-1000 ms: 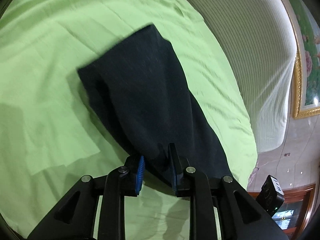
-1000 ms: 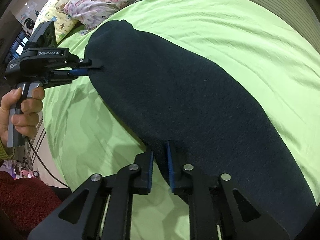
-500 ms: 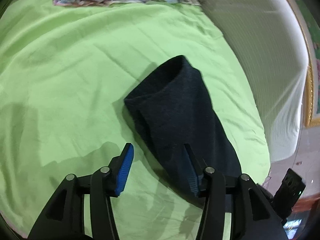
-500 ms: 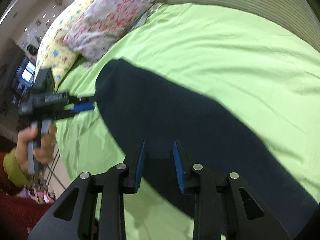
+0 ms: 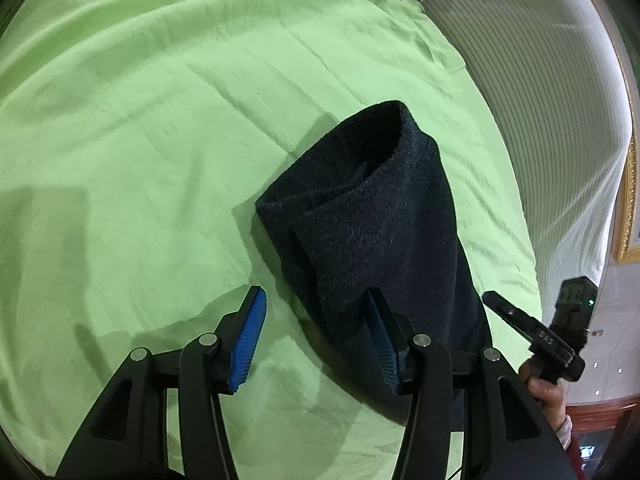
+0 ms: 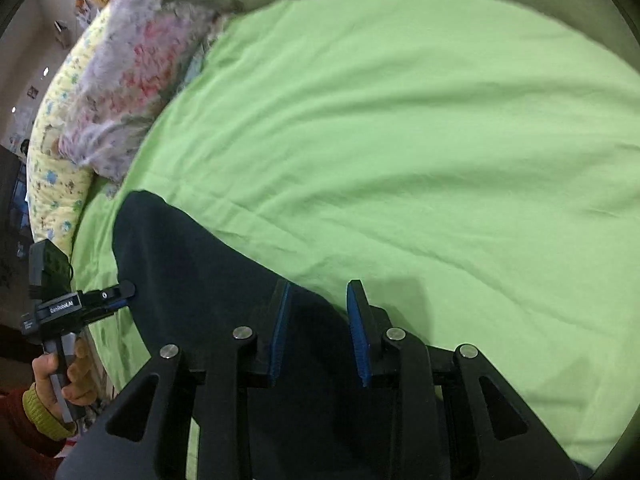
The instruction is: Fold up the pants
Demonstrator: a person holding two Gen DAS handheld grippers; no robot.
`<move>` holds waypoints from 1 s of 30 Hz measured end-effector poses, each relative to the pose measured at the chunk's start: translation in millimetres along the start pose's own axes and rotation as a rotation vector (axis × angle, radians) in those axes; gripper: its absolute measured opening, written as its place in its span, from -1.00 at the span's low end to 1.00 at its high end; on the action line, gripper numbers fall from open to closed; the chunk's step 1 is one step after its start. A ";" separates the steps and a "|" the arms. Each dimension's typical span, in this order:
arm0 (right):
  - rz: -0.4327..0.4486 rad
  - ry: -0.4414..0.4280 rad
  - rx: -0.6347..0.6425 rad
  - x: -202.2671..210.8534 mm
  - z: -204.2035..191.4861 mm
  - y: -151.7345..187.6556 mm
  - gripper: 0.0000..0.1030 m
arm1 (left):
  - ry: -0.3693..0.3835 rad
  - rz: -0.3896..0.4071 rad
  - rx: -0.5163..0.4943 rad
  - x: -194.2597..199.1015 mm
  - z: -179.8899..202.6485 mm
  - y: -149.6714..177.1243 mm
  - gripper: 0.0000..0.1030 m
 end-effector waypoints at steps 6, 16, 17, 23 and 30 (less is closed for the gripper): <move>-0.123 0.028 0.098 -36.1 -13.1 -0.9 -0.37 | 0.007 0.010 0.005 -6.6 -1.6 -6.9 0.00; -0.162 0.105 0.201 -30.8 -20.2 12.0 -0.79 | 0.008 0.044 -0.018 -14.9 9.9 -25.3 -0.11; -0.138 0.103 0.196 -21.2 -19.9 14.5 -0.80 | 0.013 0.044 -0.021 -14.7 10.1 -26.4 -0.18; -0.007 0.104 0.200 31.1 -32.1 24.6 -0.83 | 0.106 0.050 -0.035 -8.6 11.5 -28.4 -0.60; 0.062 0.101 0.160 45.7 -34.3 19.1 -0.83 | 0.246 0.184 -0.167 62.0 50.6 0.3 -0.68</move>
Point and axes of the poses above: each gripper's, at about its wrist camera, not at the fingertips, and x roughly against the way its jaws point, z to its right, y to its underside, the point moved 5 cm from there along -x, roughly the way its jaws point, and after that the axes turned 14 degrees about -z, right-handed, at the moved point
